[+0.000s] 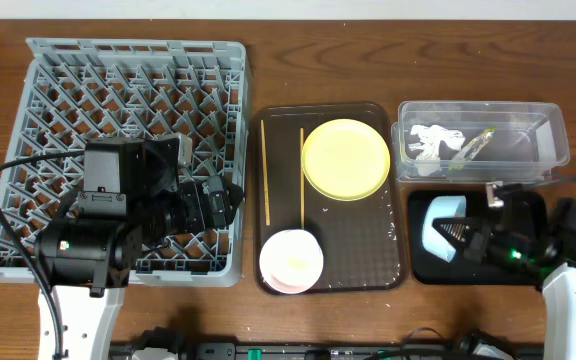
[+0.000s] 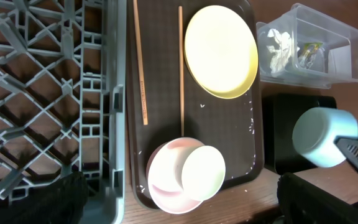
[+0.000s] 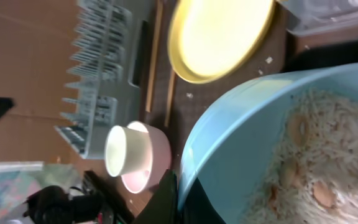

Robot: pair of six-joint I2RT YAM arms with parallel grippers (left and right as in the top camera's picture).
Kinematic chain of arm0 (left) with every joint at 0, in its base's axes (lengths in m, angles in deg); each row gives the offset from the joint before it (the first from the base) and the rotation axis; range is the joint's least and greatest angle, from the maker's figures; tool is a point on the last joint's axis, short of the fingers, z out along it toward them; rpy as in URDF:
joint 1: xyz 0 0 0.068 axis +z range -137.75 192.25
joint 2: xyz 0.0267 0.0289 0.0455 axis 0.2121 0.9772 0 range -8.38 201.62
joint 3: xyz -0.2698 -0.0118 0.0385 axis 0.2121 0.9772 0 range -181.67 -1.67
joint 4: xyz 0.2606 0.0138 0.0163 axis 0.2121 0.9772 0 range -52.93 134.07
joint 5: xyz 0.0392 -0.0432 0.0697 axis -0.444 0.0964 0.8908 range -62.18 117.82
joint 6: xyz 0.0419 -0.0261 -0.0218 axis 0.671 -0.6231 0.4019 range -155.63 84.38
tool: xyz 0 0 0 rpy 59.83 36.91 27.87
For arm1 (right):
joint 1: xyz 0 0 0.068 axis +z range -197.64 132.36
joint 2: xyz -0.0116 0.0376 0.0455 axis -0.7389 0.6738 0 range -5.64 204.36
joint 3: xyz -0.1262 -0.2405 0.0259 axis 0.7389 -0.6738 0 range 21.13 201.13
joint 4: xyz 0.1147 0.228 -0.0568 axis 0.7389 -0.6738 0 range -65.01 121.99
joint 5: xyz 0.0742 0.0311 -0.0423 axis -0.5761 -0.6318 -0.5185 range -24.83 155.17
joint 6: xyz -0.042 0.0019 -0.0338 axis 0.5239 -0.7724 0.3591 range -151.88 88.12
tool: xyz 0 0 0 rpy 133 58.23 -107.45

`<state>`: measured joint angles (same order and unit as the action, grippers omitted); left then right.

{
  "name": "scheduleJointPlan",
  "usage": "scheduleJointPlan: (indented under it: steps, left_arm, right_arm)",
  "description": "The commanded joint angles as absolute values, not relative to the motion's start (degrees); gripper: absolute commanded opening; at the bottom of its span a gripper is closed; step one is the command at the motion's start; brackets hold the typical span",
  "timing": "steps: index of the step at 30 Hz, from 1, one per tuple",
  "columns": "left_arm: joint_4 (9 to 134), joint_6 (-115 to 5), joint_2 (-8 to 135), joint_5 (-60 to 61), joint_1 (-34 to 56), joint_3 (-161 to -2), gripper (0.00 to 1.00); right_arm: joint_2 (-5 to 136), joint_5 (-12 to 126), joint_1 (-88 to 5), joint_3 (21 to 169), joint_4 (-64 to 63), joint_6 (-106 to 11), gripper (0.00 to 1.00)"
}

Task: Sort waste into correct bins and load items into the dishwasher
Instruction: 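Tip the light-blue bowl over the black tray to dump the rice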

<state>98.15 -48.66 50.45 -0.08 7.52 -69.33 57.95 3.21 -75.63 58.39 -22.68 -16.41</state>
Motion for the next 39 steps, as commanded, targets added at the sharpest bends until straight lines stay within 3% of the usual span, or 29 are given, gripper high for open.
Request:
scheduleJointPlan:
  steps: [1, 15, 17, 20, 22, 24, 26, 28, 30, 32, 34, 35, 37, 39]
  left_arm:
    - [98.1, -47.5, 50.5, 0.4, 7.3, -70.9, 0.98]
    - [98.1, -47.5, 50.5, 0.4, 7.3, -70.9, 0.98]
    - [98.1, -47.5, 50.5, 0.4, 7.3, -70.9, 0.98]
    - [98.1, -47.5, 50.5, 0.4, 7.3, -70.9, 0.98]
    - [98.1, -47.5, 50.5, 0.4, 7.3, -70.9, 0.98]
    - [98.1, -47.5, 50.5, 0.4, 7.3, -70.9, 0.98]
    - [98.1, -47.5, 50.5, 0.4, 7.3, -70.9, 0.98]
    - [98.1, -47.5, 50.5, 0.4, 7.3, -70.9, 0.98]
    - [98.1, -47.5, 50.5, 0.4, 7.3, -70.9, 0.98]
    - [98.1, -47.5, 50.5, 0.4, 7.3, -70.9, 0.98]
    - [98.1, -47.5, 50.5, 0.4, 7.3, -70.9, 0.98]
    - [98.1, -47.5, 50.5, 0.4, 7.3, -70.9, 0.98]
    - [98.1, -47.5, 50.5, 0.4, 7.3, -70.9, 0.98]
    - [98.1, -47.5, 50.5, 0.4, 7.3, -70.9, 0.98]
  right_arm:
    - [58.7, -9.3, -80.9, 57.5, -22.5, -7.7, 0.01]
    - [62.2, -11.0, -87.5, 57.2, -19.5, -5.6, 0.01]
    - [63.5, -15.5, -87.5, 57.2, -19.7, -8.2, 0.01]
    - [64.4, -17.8, -87.6, 57.2, -19.5, -2.9, 0.01]
    - [65.4, -18.7, -88.1, 57.2, -16.8, -10.9, 0.01]
    - [65.5, -24.2, -88.1, 57.1, -18.7, -6.9, 0.01]
    - [65.6, -19.2, -88.4, 57.1, -16.6, -6.3, 0.01]
    - [66.1, -18.9, -88.8, 57.1, -16.8, -12.9, 0.01]
    - [66.0, -22.9, -88.7, 57.1, -20.4, -7.6, 0.01]
    - [66.0, -18.3, -89.0, 57.1, -18.8, -5.5, 0.01]
    - [66.3, -16.3, -89.4, 57.1, -17.9, -14.3, 0.01]
    - [66.0, -22.8, -89.2, 57.1, -21.8, -9.6, 0.01]
    - [65.7, -18.5, -89.1, 57.1, -21.1, -4.5, 0.01]
    - [65.9, -13.3, -89.4, 57.1, -19.6, -13.3, 0.01]
